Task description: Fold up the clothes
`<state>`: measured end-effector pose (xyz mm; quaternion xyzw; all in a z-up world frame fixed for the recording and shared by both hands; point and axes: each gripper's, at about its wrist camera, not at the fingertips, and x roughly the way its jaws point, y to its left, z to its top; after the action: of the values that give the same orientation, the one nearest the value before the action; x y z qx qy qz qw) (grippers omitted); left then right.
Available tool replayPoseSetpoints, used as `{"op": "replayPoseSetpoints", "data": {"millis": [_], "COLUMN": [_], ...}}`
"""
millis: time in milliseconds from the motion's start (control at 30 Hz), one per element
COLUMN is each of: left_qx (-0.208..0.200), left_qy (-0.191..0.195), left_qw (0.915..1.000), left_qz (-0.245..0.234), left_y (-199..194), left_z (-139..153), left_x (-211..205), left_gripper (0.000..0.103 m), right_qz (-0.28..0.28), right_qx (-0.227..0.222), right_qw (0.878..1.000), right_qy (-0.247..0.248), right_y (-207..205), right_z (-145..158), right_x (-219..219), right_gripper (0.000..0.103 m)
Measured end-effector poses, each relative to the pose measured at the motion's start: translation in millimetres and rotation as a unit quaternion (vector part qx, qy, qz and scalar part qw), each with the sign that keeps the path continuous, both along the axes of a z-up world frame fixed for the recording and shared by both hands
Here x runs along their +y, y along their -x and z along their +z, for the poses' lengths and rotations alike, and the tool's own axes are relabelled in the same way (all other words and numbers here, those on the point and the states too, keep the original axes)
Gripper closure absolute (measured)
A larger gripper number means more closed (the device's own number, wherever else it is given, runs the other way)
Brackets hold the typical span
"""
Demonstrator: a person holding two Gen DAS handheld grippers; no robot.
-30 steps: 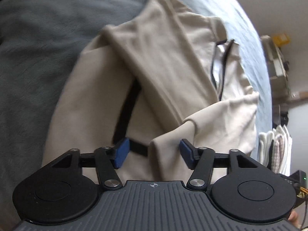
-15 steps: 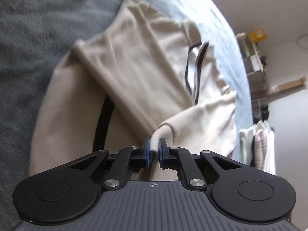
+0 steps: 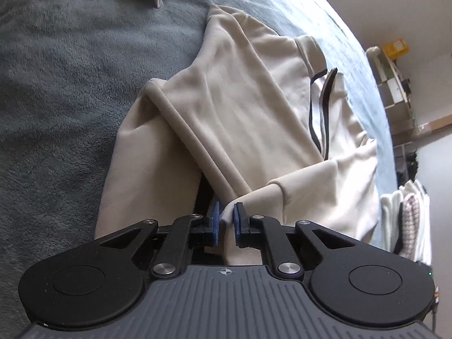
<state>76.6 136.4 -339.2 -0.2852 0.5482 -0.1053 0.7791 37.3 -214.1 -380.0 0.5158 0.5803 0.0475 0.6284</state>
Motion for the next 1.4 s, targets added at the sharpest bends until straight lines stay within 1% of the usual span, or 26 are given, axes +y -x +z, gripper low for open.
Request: {"op": "replayPoseSetpoints", "data": {"millis": [33, 100, 200, 233, 267, 300, 367, 400, 433, 467, 500, 567, 600, 700, 800, 933, 967, 1000, 1033, 1067, 1100, 1167, 1233, 1267, 1333, 1400], "left_qx": [0.001, -0.002, -0.007, -0.008, -0.008, -0.006, 0.006, 0.011, 0.019, 0.029, 0.034, 0.036, 0.035, 0.023, 0.017, 0.034, 0.04, 0.04, 0.032, 0.019, 0.002, -0.035, -0.073, -0.087, -0.103, -0.1], "left_qy": [-0.007, -0.02, -0.012, -0.009, -0.008, -0.007, -0.006, -0.003, -0.002, -0.003, -0.002, 0.022, 0.035, 0.055, 0.046, 0.004, -0.009, -0.021, -0.033, -0.046, -0.061, -0.08, -0.081, -0.077, -0.06, -0.057], "left_qw": [1.0, 0.9998, 0.9998, 0.9998, 0.9997, 0.9997, 0.9995, 0.9994, 0.9994, 0.9993, 0.9992, 0.9988, 0.9984, 0.9979, 0.9985, 0.9987, 0.9982, 0.9978, 0.9976, 0.9971, 0.9962, 0.9934, 0.9894, 0.9873, 0.9836, 0.9802], "left_qz": [-0.002, -0.007, -0.012, -0.015, -0.019, -0.025, -0.031, -0.031, -0.029, -0.026, -0.022, -0.026, -0.028, -0.025, -0.023, -0.039, -0.044, -0.048, -0.052, -0.057, -0.063, -0.075, -0.096, -0.108, -0.135, -0.161], "left_y": [0, 2, 3, 3, 2, -1, -7, -10, -11, -12, -11, -8, -6, 1, 4, 3, 2, 3, 3, 3, 3, 2, -1, -4, -10, -15], "left_z": [2, 12, 22, 24, 22, 20, 10, 3, -4, -9, -12, -11, -9, 0, 1, -14, -16, -16, -11, -3, 7, 29, 48, 55, 59, 49], "left_x": [-1, -1, 3, 3, 2, 0, -7, -10, -13, -15, -16, -16, -15, -10, -5, -4, -4, -4, -5, -6, -7, -10, -19, -27, -46, -72], "left_gripper": [0.089, 0.078, 0.068, 0.067, 0.061, 0.049, 0.04, 0.04, 0.04, 0.049, 0.062, 0.071, 0.078, 0.08, 0.08, 0.08, 0.08, 0.079, 0.078, 0.076, 0.073, 0.072, 0.066, 0.064, 0.063, 0.063], "right_qz": [0.007, 0.021, 0.024, 0.018, 0.014, 0.01, -0.002, -0.01, -0.017, -0.021, -0.025, -0.026, -0.021, -0.003, 0.008, 0.007, 0.008, 0.009, 0.012, 0.022, 0.036, 0.064, 0.086, 0.096, 0.104, 0.12], "right_qx": [0.003, 0.0, -0.008, -0.006, 0.0, 0.006, 0.021, 0.023, 0.024, 0.021, 0.018, 0.007, -0.001, -0.012, 0.005, 0.046, 0.049, 0.052, 0.053, 0.047, 0.039, 0.016, -0.033, -0.059, -0.122, -0.167], "right_qw": [1.0, 1.0, 1.0, 1.0, 1.0, 1.0, 0.998, 0.998, 0.997, 0.997, 0.997, 0.996, 0.996, 0.997, 0.998, 0.997, 0.997, 0.997, 0.997, 0.998, 0.998, 0.998, 0.994, 0.989, 0.971, 0.944], "right_qy": [0.001, 0.009, 0.005, -0.004, -0.015, -0.028, -0.055, -0.065, -0.072, -0.074, -0.076, -0.082, -0.085, -0.079, -0.069, -0.058, -0.059, -0.06, -0.058, -0.046, -0.031, 0.004, 0.063, 0.095, 0.178, 0.258], "right_y": [0, 1, 3, 3, 2, 1, 3, 5, 7, 9, 11, 13, 12, 7, 1, 1, 2, 2, 3, 3, 4, 5, 6, 6, 0, -12], "right_z": [3, 11, 20, 18, 13, 7, -8, -13, -16, -15, -13, -5, 1, 14, 6, -17, -17, -16, -14, -6, 5, 30, 62, 77, 104, 116], "right_x": [-1, -3, -8, -8, -7, -6, -2, -1, 1, 1, 1, 1, 1, 2, 4, 4, 3, 2, 2, 1, 1, -2, -10, -13, -22, -27], "right_gripper": [0.085, 0.077, 0.069, 0.063, 0.058, 0.057, 0.059, 0.064, 0.073, 0.076, 0.077, 0.08, 0.081, 0.081, 0.08, 0.073, 0.066, 0.063, 0.053, 0.047, 0.047, 0.047, 0.048, 0.051, 0.053, 0.059]}}
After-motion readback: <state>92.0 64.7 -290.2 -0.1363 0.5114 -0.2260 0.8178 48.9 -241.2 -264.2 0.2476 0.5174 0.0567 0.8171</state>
